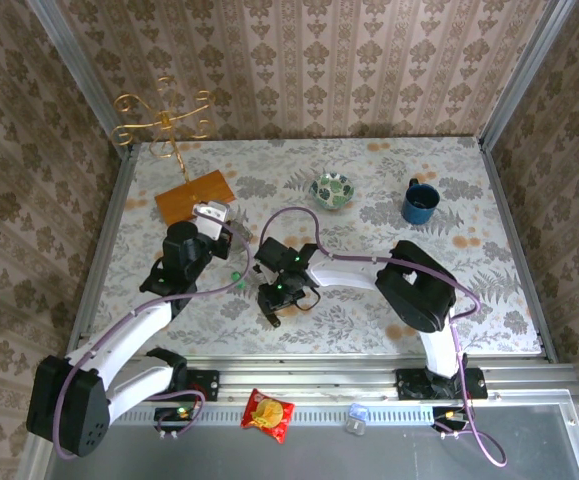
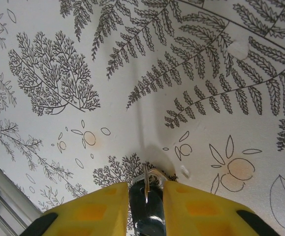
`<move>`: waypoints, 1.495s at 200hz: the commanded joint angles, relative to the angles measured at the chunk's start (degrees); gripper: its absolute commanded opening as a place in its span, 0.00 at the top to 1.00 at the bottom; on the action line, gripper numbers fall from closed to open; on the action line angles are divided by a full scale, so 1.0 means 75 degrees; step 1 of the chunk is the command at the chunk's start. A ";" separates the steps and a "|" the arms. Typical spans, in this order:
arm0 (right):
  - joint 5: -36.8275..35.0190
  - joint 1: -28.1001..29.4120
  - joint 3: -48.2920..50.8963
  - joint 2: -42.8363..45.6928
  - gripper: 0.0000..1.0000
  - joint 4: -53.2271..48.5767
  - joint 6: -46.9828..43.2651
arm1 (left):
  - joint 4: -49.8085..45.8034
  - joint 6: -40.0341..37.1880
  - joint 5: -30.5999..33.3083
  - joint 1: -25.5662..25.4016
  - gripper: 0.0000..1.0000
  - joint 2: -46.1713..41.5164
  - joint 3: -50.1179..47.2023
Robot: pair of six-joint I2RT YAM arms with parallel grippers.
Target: Put the keys on the keyring
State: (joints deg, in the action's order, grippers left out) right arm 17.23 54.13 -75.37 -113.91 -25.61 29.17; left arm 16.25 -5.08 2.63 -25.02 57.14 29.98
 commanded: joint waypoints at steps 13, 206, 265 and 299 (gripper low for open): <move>0.0116 -0.0025 -0.0309 -0.0234 0.75 -0.0353 0.0038 | 0.0248 0.0093 0.0024 0.0041 1.00 -0.0195 0.0181; -0.0781 -0.0819 0.3575 0.4896 1.00 0.1010 -0.1682 | -0.0503 -0.2930 -0.3373 -0.0371 1.00 -0.0435 0.0820; 0.0009 -0.1655 0.4069 0.6656 1.00 0.1537 -0.3662 | -0.1886 -0.3985 -0.5026 -0.0988 1.00 -0.0221 0.1358; 0.0244 -0.1755 0.4000 0.7066 1.00 0.1655 -0.4493 | -0.2515 -0.4301 -0.5214 -0.1512 1.00 0.0070 0.1583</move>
State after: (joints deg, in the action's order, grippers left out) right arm 16.32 41.41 -45.36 -62.78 -15.14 3.07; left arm 1.91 -33.56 -31.94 -34.26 56.38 38.68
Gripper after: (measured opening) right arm 0.063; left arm 0.056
